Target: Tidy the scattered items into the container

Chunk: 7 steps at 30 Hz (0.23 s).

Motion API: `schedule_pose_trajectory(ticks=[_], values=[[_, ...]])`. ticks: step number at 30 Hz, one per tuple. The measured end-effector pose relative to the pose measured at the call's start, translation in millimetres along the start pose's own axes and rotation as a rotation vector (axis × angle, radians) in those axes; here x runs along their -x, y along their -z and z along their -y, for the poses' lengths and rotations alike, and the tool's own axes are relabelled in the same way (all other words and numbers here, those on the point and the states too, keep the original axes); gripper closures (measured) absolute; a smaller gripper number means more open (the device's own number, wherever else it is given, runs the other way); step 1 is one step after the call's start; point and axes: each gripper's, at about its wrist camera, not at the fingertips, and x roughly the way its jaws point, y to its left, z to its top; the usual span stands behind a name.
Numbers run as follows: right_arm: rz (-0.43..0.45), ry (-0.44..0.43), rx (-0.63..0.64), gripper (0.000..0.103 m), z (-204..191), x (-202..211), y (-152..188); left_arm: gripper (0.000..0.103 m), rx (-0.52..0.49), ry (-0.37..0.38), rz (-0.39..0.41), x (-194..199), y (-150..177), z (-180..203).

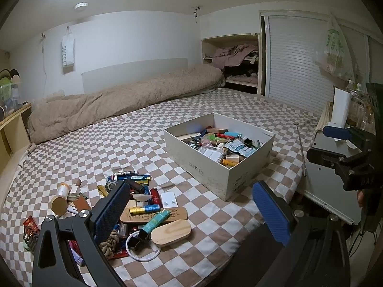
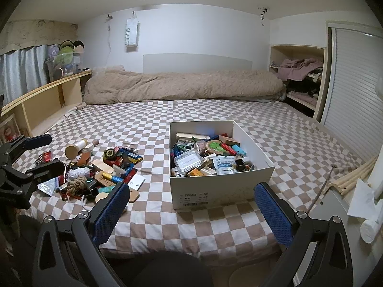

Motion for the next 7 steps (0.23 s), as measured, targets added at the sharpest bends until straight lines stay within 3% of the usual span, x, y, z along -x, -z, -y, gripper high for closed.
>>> schedule_pose_trajectory(ticks=[7], values=[[0.0, -0.009, -0.001, 0.0, -1.7, 0.4, 0.3, 0.0, 0.019, -0.006, 0.007, 0.6, 1.0, -3.1]])
